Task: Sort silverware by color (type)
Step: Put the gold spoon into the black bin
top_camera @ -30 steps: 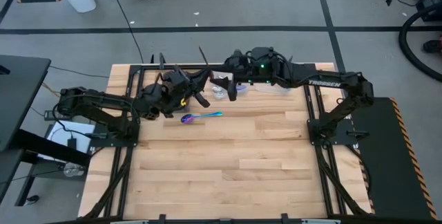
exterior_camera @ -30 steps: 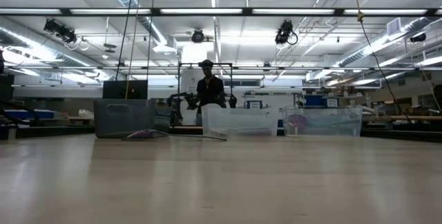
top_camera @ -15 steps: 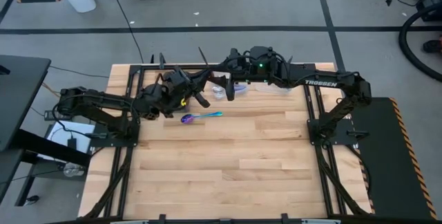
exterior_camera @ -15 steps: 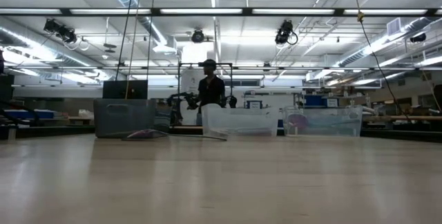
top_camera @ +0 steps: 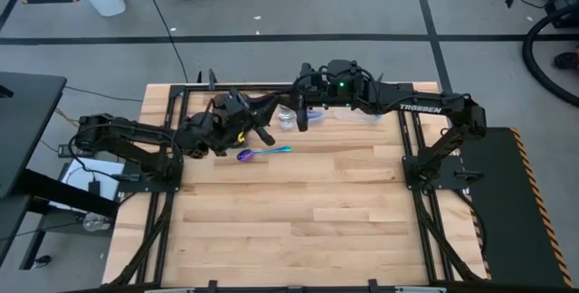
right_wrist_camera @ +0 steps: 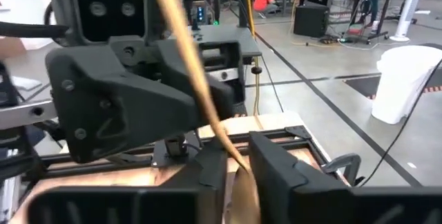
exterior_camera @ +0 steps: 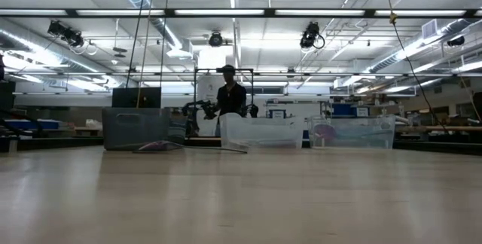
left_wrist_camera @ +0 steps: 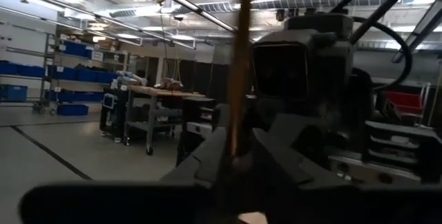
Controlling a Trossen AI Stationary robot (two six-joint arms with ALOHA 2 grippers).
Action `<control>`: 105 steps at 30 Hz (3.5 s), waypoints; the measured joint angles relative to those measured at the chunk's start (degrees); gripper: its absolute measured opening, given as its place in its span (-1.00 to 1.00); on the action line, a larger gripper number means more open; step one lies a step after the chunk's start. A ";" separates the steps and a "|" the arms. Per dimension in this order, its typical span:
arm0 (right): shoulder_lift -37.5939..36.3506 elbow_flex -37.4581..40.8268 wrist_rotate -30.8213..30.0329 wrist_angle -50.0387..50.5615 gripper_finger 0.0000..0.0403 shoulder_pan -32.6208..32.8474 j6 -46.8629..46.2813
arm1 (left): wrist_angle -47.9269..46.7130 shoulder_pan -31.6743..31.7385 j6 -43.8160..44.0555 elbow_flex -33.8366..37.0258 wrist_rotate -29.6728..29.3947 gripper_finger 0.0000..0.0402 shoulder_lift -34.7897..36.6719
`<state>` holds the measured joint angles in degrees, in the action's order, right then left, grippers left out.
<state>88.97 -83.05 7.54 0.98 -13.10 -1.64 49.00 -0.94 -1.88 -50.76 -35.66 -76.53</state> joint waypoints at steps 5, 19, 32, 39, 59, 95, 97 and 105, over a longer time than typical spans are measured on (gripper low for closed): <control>-0.02 0.00 2.56 0.98 -0.85 -0.02 0.16 | 0.01 -0.05 1.21 0.00 0.00 -0.47 0.00; -3.09 0.00 5.65 13.09 -0.81 -1.24 3.18 | -7.76 -1.21 3.04 0.04 -0.57 -0.49 4.20; -5.13 0.00 7.90 23.22 -0.82 -3.90 7.53 | -27.22 -4.18 4.26 0.01 -3.64 -0.49 15.39; -4.64 0.00 8.44 37.24 -0.82 -4.36 15.68 | -36.19 -6.18 5.98 0.00 -5.18 -0.49 19.81; 0.04 0.00 1.71 48.20 -0.82 -0.82 21.77 | -74.73 -0.31 25.27 -20.92 18.25 -0.49 -0.50; 0.02 -0.04 -15.63 38.16 -0.82 7.15 42.98 | -78.16 5.56 47.16 -27.65 33.23 -0.70 -13.29; 0.02 -0.04 -15.91 37.19 -0.82 7.43 44.72 | -78.06 5.72 48.08 -27.65 34.26 -0.82 -13.21; 0.04 -0.04 -15.44 35.76 -0.72 7.67 44.36 | -78.06 6.29 49.38 -27.67 36.25 -0.91 -13.07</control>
<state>89.01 -83.09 -7.90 36.74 -5.43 42.72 -29.06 5.34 47.50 -78.43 0.59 -89.60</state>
